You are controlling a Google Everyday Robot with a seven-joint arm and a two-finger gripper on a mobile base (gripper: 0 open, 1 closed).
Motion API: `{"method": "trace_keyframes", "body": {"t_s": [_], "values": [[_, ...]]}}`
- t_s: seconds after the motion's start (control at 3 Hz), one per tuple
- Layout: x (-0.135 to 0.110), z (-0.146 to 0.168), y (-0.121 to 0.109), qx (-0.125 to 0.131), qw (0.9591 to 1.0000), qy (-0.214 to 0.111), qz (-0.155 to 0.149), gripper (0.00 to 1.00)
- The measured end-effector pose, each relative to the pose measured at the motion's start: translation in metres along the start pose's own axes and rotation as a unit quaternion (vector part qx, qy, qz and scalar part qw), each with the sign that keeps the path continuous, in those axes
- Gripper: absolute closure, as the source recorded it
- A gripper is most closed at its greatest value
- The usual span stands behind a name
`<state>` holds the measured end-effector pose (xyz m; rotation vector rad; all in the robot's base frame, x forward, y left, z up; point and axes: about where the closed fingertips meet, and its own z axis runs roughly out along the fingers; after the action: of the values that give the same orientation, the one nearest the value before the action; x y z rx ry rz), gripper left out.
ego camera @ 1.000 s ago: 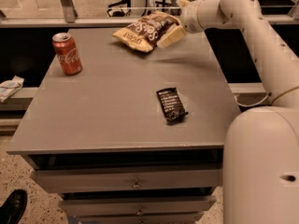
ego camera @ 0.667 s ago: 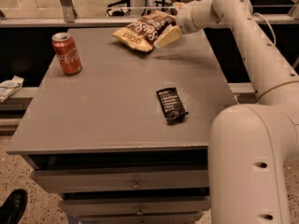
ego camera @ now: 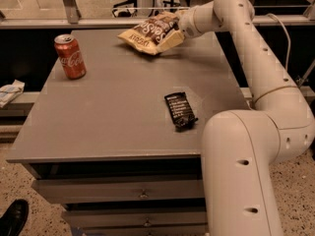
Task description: Move brown chip bag near rxbar chocolate
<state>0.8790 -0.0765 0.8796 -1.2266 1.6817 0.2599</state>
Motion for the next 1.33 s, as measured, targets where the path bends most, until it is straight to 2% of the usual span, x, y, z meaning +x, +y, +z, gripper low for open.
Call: {"method": "trace_keyframes", "body": {"t_s": [0.33,0.67,1.0,1.33], "values": [[-0.001,0.01,0.004,-0.011,0.9999,0.001,0.001,0.35],[-0.006,0.008,0.002,-0.011,0.9999,0.004,-0.011,0.66],[-0.016,0.001,-0.002,-0.005,0.9997,0.001,-0.025,0.89],[-0.031,-0.014,-0.01,0.009,0.9993,-0.01,-0.036,1.0]]}}
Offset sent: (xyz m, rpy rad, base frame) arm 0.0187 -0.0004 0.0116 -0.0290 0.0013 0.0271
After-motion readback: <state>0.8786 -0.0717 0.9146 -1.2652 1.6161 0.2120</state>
